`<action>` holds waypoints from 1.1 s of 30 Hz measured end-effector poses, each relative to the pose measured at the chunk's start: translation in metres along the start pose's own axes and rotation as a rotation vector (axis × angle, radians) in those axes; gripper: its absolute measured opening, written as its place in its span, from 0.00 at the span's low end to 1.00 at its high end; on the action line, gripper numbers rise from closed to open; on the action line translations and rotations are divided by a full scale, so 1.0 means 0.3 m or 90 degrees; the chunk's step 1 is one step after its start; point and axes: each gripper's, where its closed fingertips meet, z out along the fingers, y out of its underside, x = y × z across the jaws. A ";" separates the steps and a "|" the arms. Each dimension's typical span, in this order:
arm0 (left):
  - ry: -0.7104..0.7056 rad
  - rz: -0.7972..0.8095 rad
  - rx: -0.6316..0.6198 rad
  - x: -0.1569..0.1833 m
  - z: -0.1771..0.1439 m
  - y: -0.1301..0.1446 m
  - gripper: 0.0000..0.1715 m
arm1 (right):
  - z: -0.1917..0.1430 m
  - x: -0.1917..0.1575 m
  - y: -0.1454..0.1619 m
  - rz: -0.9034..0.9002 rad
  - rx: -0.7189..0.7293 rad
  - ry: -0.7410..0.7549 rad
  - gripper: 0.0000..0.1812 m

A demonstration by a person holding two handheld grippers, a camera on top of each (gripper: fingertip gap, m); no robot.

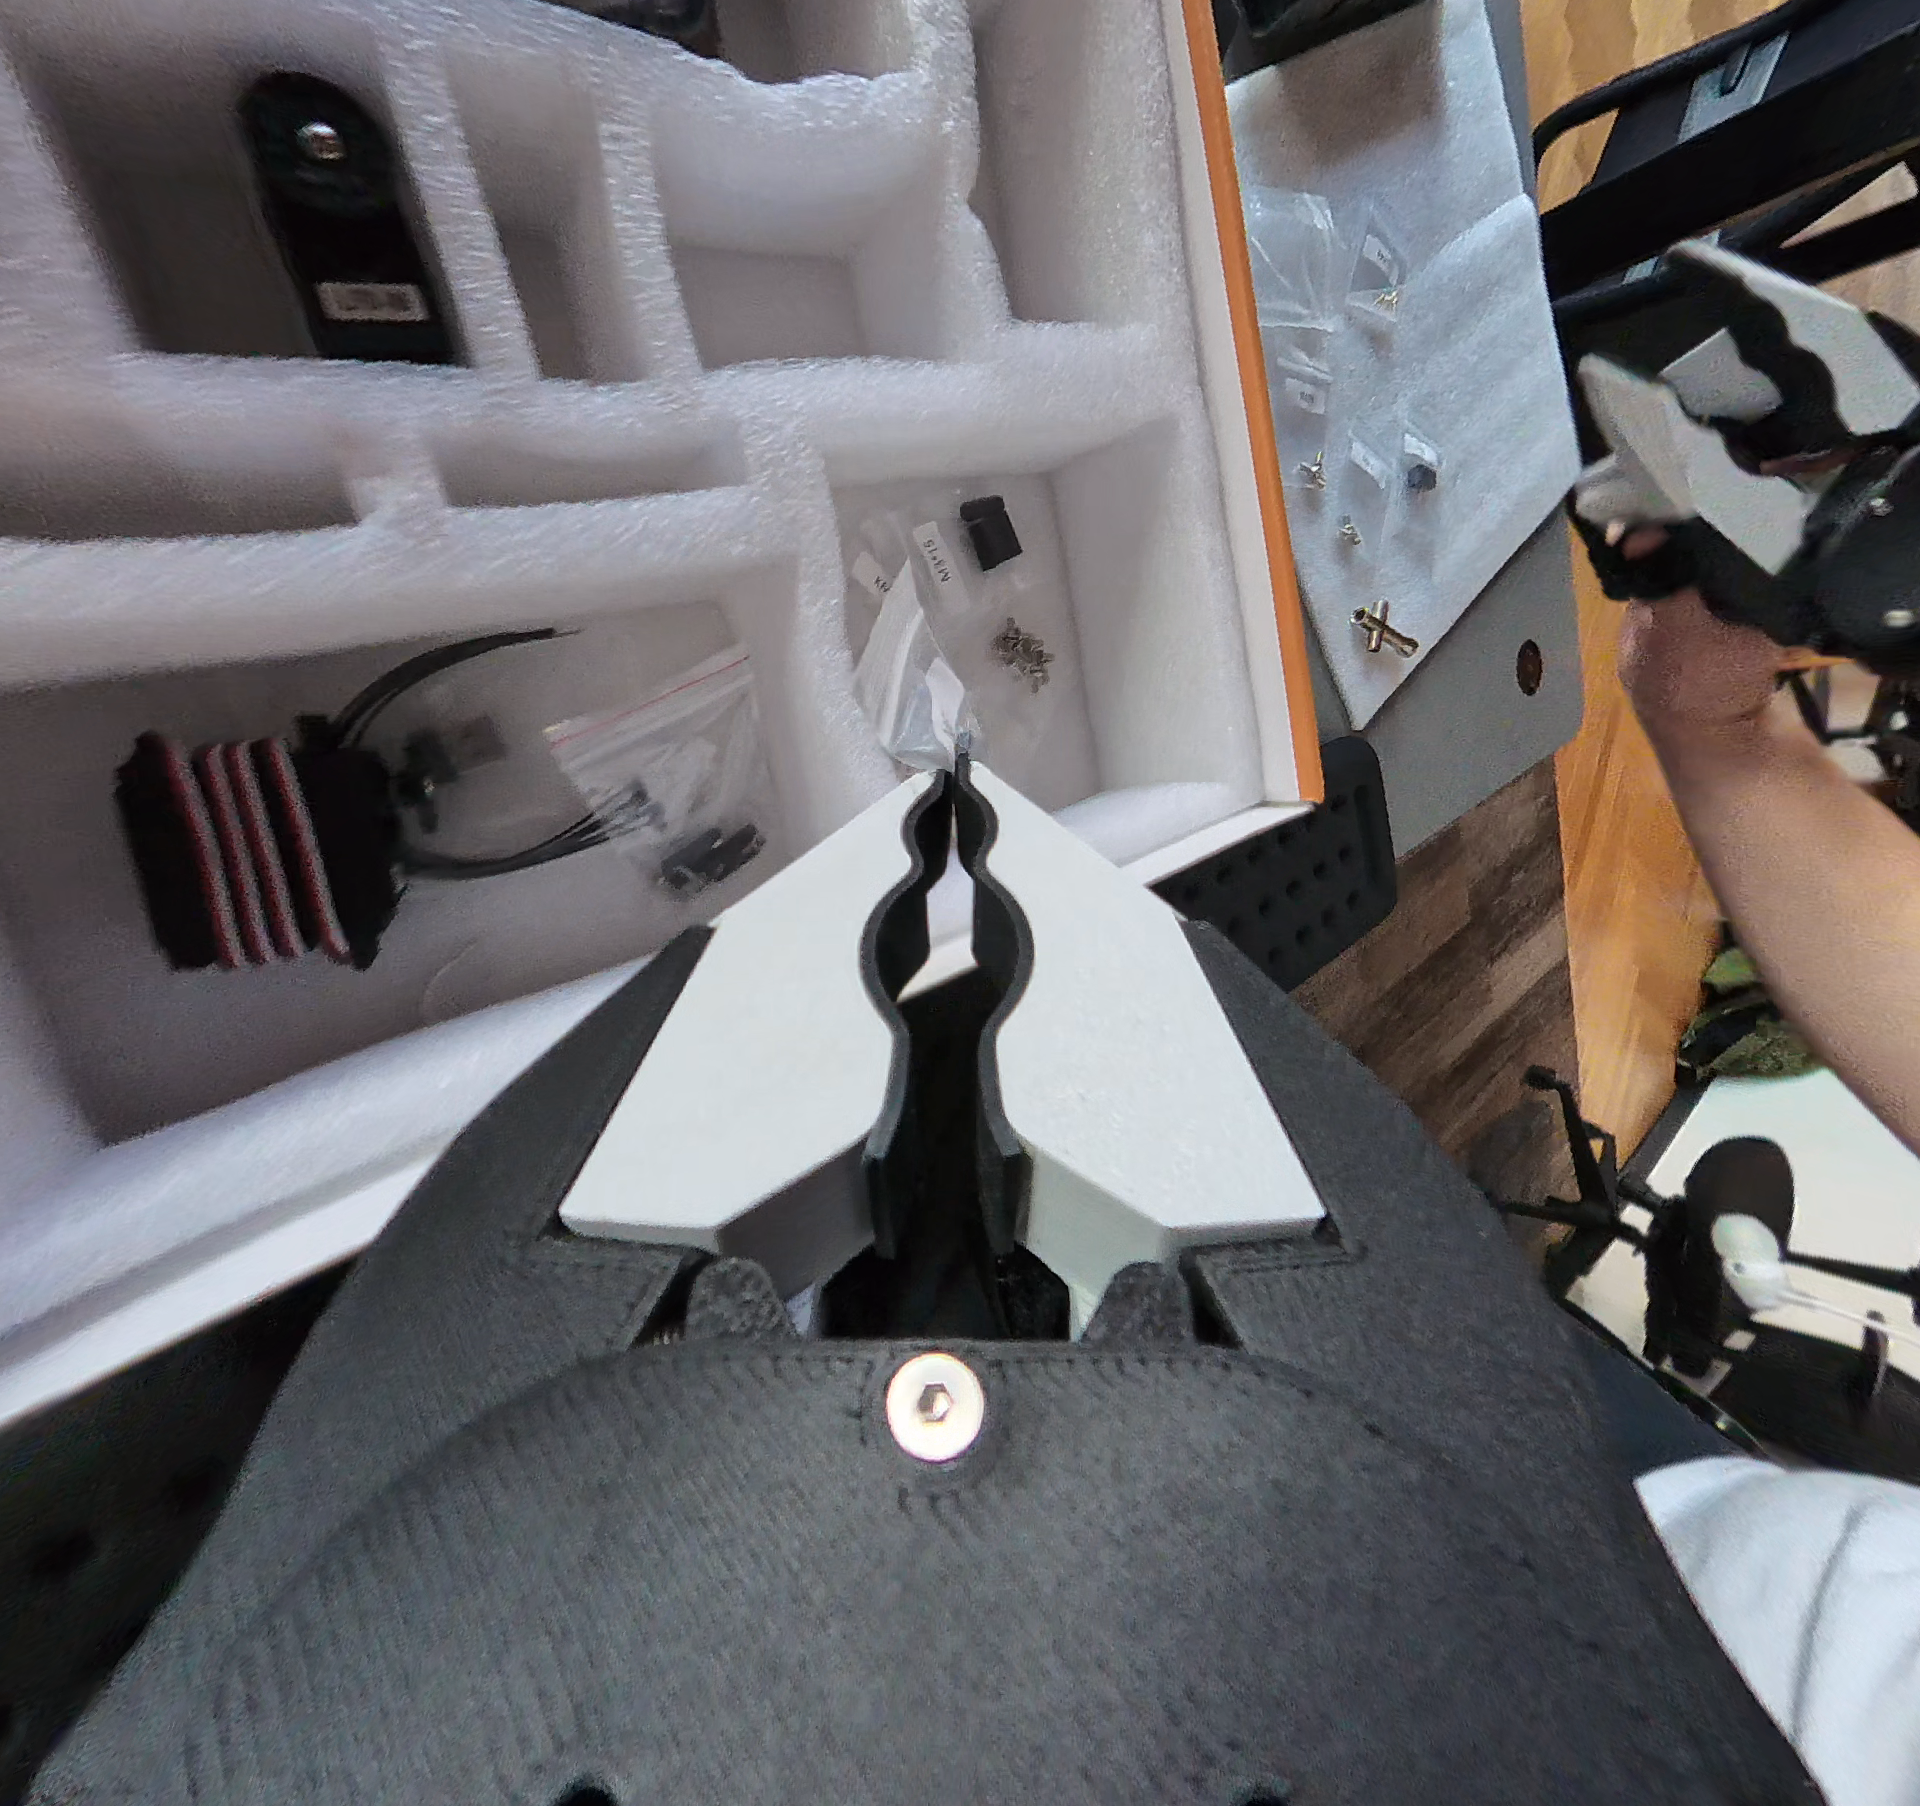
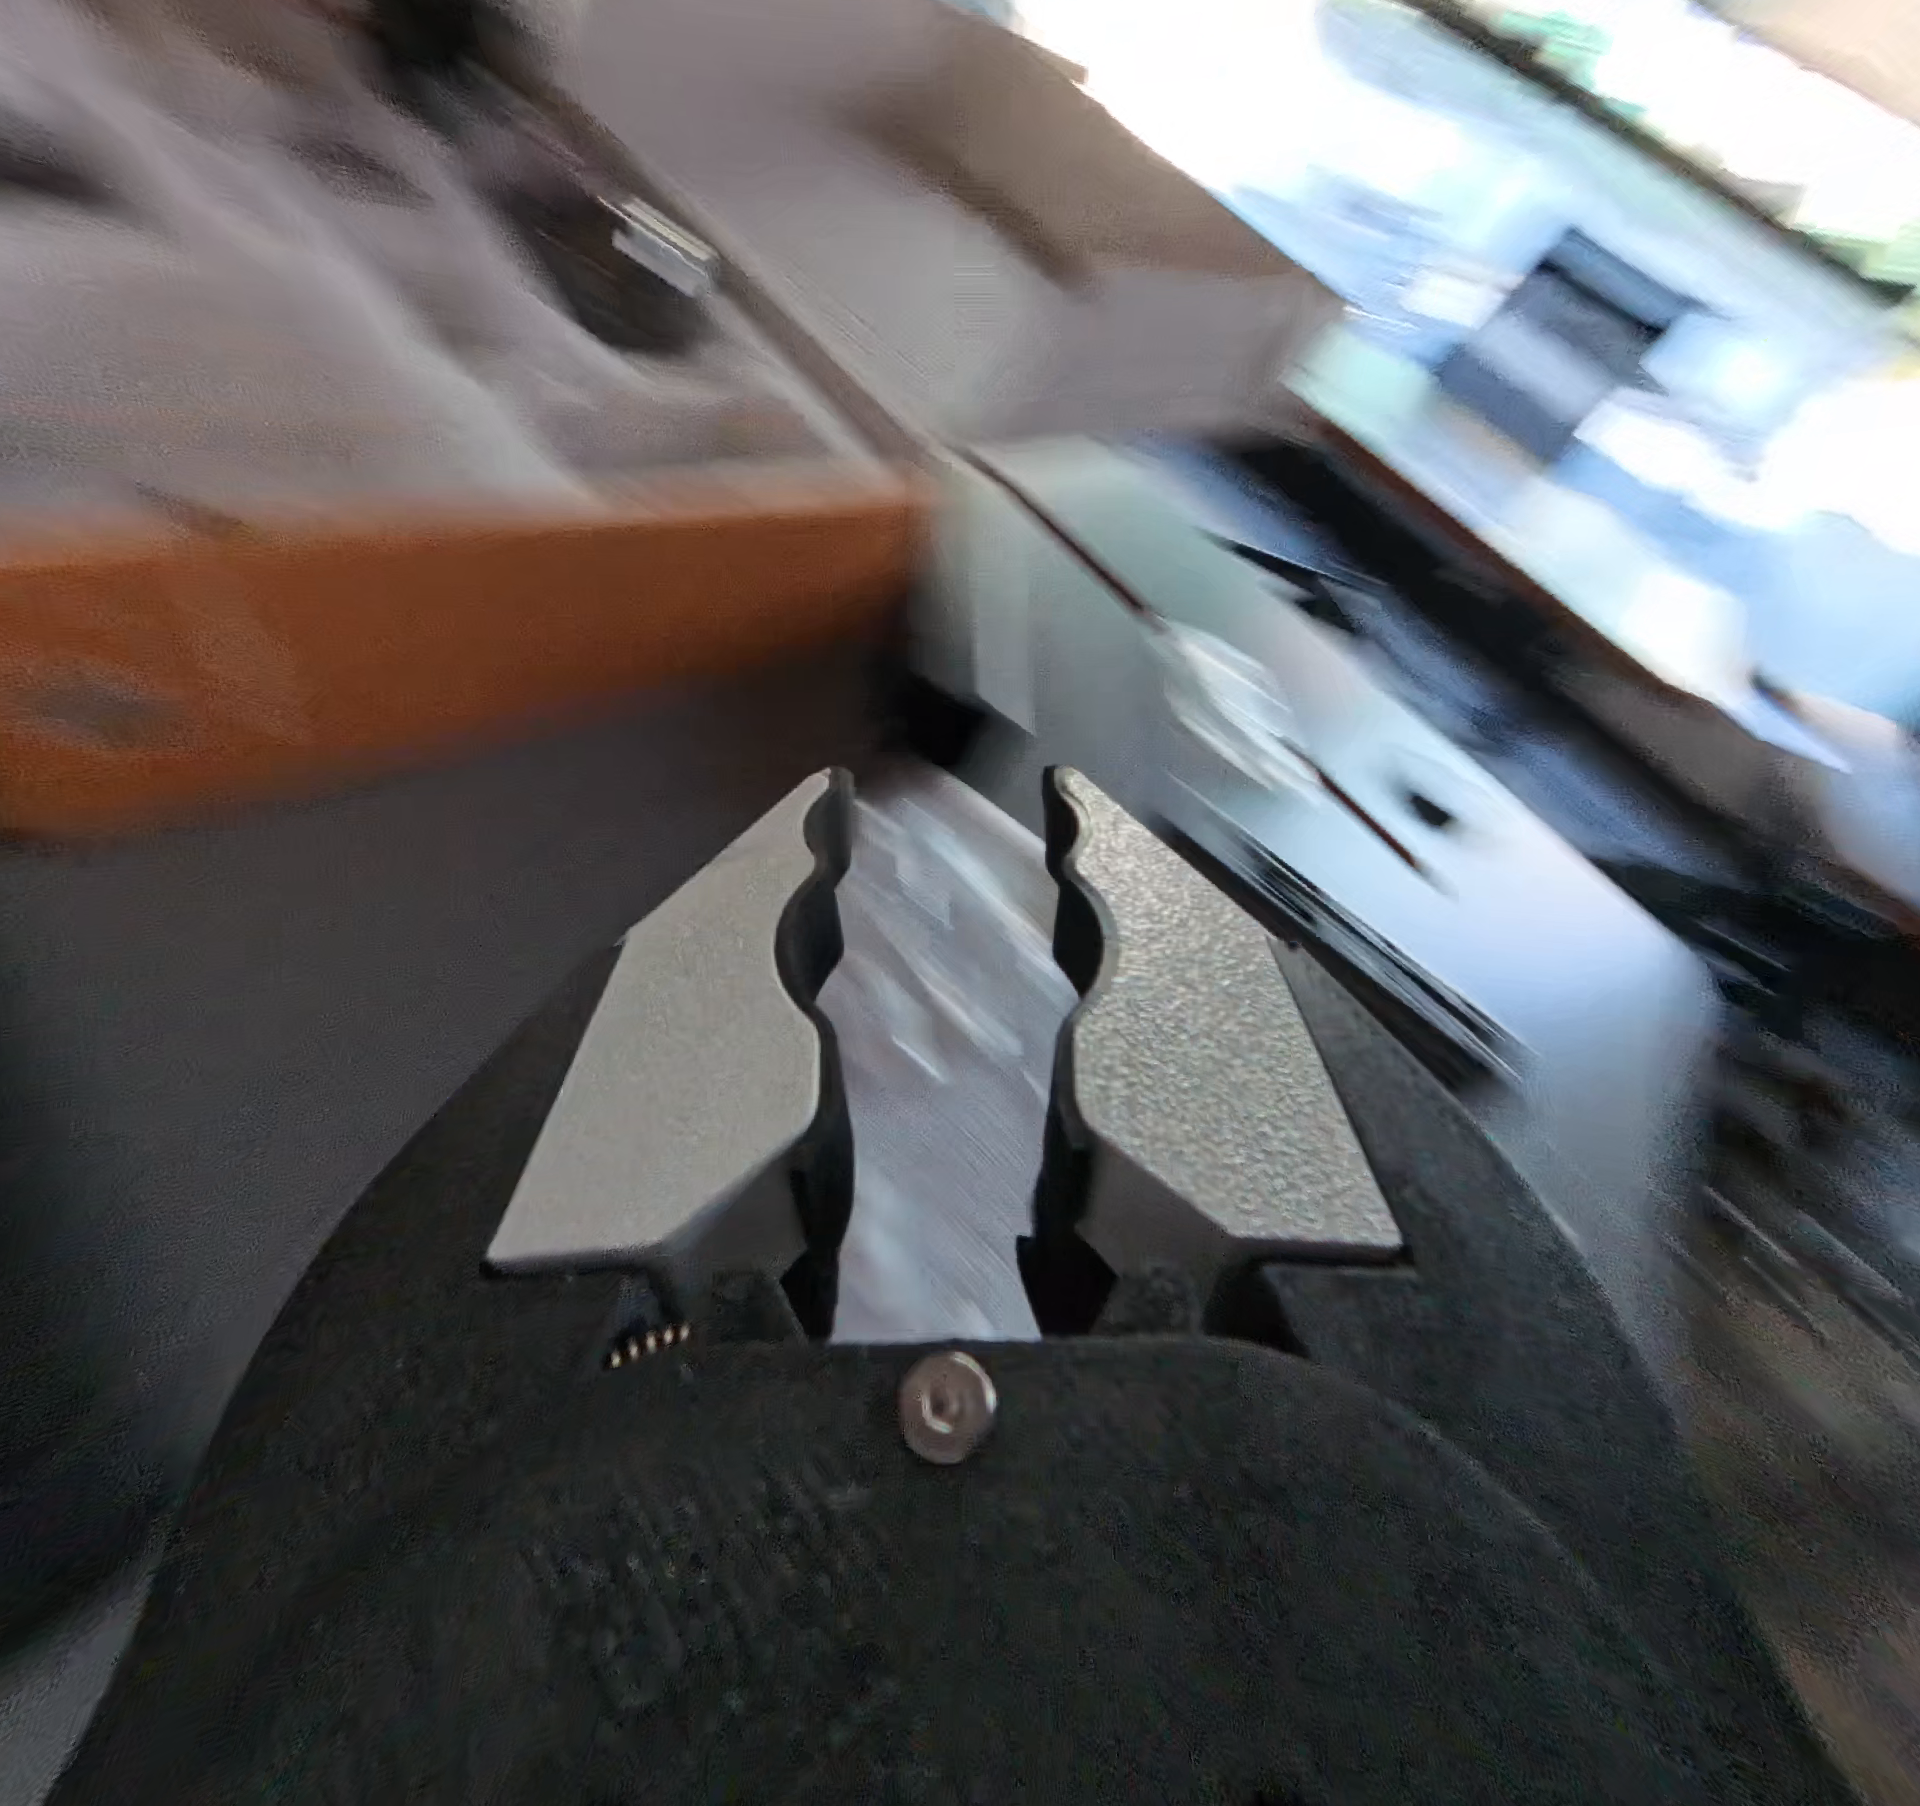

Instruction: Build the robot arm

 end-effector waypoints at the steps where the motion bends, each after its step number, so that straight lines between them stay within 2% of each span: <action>1: 0.002 -0.006 0.009 -0.008 -0.023 0.005 0.00 | 0.045 -0.127 -0.107 0.017 0.023 -0.134 0.22; 3: 0.011 -0.022 0.028 -0.020 -0.067 0.017 0.00 | 0.115 -0.329 -0.252 0.034 0.019 -0.358 0.26; 5: 0.018 -0.039 0.052 -0.033 -0.115 0.031 0.00 | 0.181 -0.466 -0.306 -0.024 -0.025 -0.506 0.26; 7: 0.017 -0.051 0.075 -0.053 -0.169 0.048 0.00 | 0.238 -0.576 -0.284 -0.128 -0.102 -0.611 0.25; 10: -0.001 -0.062 0.107 -0.098 -0.256 0.081 0.00 | 0.273 -0.699 -0.174 -0.273 -0.251 -0.730 0.25; 12: -0.013 -0.074 0.128 -0.133 -0.314 0.106 0.00 | 0.294 -0.738 -0.099 -0.330 -0.339 -0.754 0.23; 16: -0.041 -0.099 0.160 -0.203 -0.410 0.166 0.00 | 0.279 -0.801 -0.029 -0.393 -0.422 -0.809 0.16; 18: -0.047 -0.111 0.173 -0.226 -0.443 0.194 0.00 | 0.294 -0.795 -0.026 -0.406 -0.453 -0.798 0.19; 21: -0.049 -0.123 0.189 -0.247 -0.475 0.224 0.00 | 0.280 -0.786 -0.006 -0.431 -0.505 -0.822 0.19; 25: -0.049 -0.126 0.201 -0.256 -0.496 0.247 0.00 | 0.294 -0.803 -0.016 -0.469 -0.483 -0.848 0.17; 28: -0.048 -0.126 0.205 -0.258 -0.507 0.257 0.00 | 0.288 -0.825 0.022 -0.515 -0.486 -0.853 0.16; 32: -0.054 -0.126 0.209 -0.267 -0.527 0.268 0.00 | 0.326 -0.825 0.023 -0.580 -0.428 -0.800 0.02; 33: -0.055 -0.126 0.209 -0.269 -0.530 0.271 0.00 | 0.323 -0.824 0.023 -0.579 -0.425 -0.798 0.01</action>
